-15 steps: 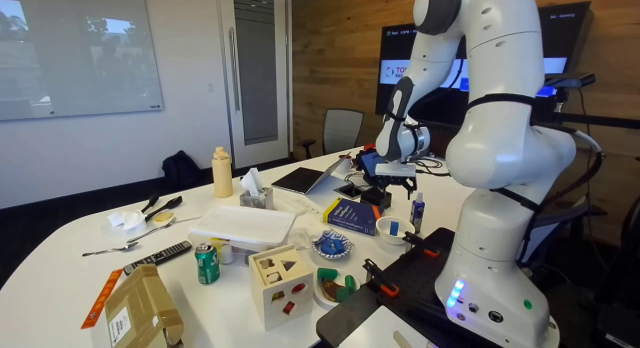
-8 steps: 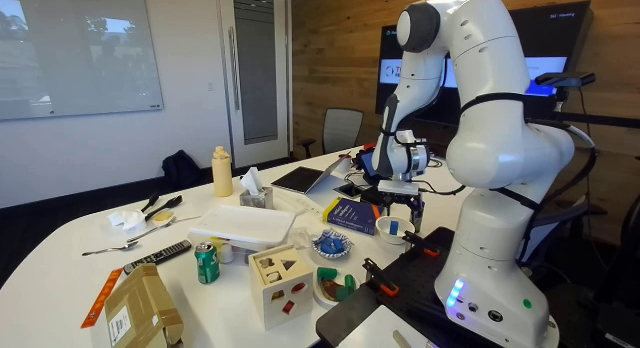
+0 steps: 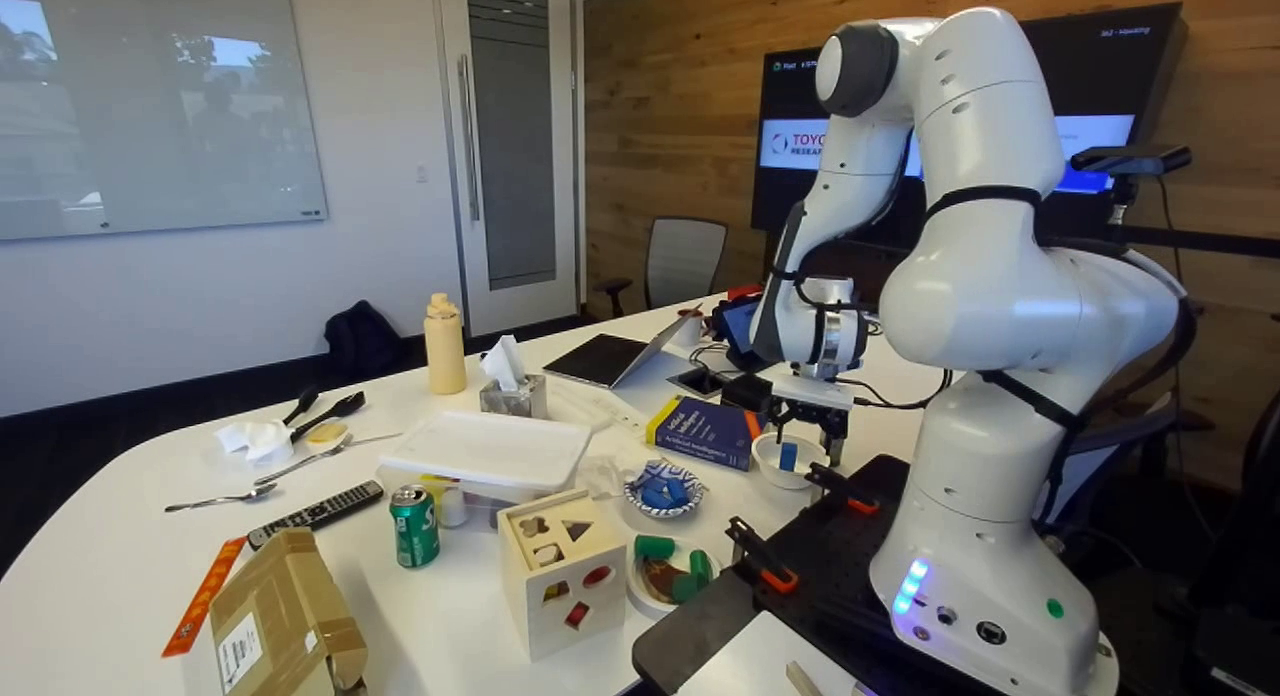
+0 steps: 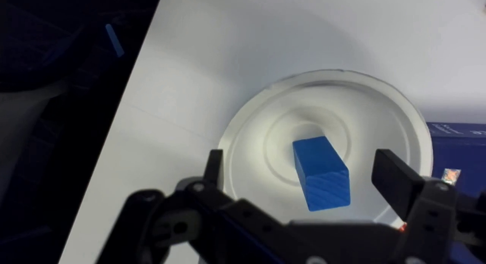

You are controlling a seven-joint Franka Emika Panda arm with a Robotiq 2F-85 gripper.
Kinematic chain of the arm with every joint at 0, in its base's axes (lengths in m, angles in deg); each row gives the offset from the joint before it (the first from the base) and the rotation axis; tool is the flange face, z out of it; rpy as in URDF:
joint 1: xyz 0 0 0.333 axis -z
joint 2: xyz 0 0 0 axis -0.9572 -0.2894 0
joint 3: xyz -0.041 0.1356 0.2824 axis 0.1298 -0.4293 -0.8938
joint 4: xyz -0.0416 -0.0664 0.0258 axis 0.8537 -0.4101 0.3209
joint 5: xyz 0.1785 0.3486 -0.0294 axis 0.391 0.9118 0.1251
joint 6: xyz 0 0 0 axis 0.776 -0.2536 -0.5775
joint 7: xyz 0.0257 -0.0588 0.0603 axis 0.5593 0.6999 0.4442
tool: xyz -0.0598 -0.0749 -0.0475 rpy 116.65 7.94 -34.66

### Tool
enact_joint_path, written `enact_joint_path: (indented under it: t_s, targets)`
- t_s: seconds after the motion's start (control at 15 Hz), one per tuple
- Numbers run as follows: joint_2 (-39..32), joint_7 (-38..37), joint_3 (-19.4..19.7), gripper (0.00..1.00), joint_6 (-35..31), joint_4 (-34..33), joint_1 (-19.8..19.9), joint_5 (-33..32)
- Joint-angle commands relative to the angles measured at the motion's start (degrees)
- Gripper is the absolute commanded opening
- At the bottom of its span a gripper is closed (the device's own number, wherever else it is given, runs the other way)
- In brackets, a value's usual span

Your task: Move the blue bock to the brown box

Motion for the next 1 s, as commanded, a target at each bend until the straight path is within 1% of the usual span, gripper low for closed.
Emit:
enact_joint_path:
  t_s: [0.0, 0.07, 0.13, 0.33, 0.67, 0.73, 0.87, 0.93]
  targets:
    - [-1.8, 4.6, -5.1, 1.00, -2.6, -1.4, 5.8, 1.4]
    - [-2.3, 5.4, -6.5, 1.00, -2.8, -1.8, 7.3, 1.1]
    - [-2.9, 5.8, -7.1, 1.00, -3.2, -2.3, 8.0, 0.8]
    - [-5.0, 6.3, -8.1, 1.00, -4.1, -3.9, 9.1, 0.2]
    - [-7.5, 6.1, -7.4, 1.00, -5.9, -6.3, 8.5, -0.7]
    - [-7.9, 6.1, -7.4, 0.78, -6.2, -6.7, 8.5, -0.9]
    - [-8.6, 6.1, -7.5, 0.66, -7.3, -7.1, 8.5, -1.2]
    - [-8.9, 6.0, -7.3, 0.56, -8.0, -7.2, 8.3, -1.4]
